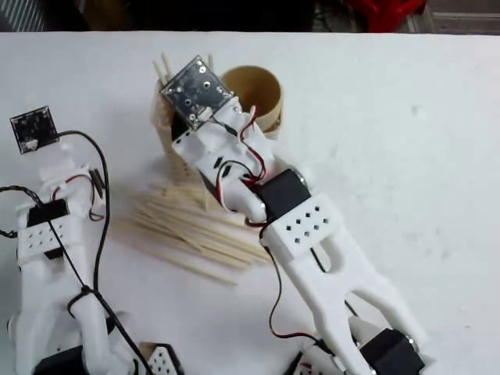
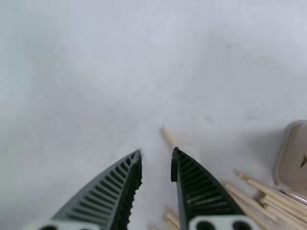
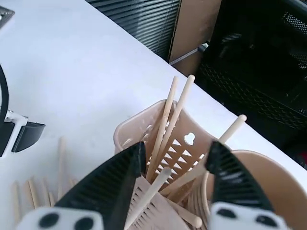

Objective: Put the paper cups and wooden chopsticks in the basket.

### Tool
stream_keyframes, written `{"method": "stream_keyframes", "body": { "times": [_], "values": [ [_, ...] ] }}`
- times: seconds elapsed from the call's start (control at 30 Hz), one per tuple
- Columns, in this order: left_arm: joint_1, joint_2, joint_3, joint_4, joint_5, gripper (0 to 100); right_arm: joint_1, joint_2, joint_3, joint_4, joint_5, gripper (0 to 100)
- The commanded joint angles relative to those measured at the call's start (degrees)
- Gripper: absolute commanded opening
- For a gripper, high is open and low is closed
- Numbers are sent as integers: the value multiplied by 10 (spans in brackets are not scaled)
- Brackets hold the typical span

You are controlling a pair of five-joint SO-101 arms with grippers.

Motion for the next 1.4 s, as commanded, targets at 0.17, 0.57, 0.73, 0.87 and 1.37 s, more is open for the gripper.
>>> {"method": "stream_keyframes", "body": {
  "times": [0.17, 0.57, 0.73, 0.87, 1.37],
  "values": [
    [0, 0, -3, -11, 4, 121, 0, -26, -5, 17, -7, 244],
    [0, 0, -3, -11, 4, 121, -36, -13, 14, 40, -7, 244],
    [0, 0, -3, -11, 4, 121, -36, 8, 14, 31, -7, 244],
    [0, 0, -3, -11, 4, 121, -35, 7, 11, 29, -7, 244],
    [-28, -6, -11, -6, -3, 121, -16, -191, -1, 195, -3, 243]
  ]
}}
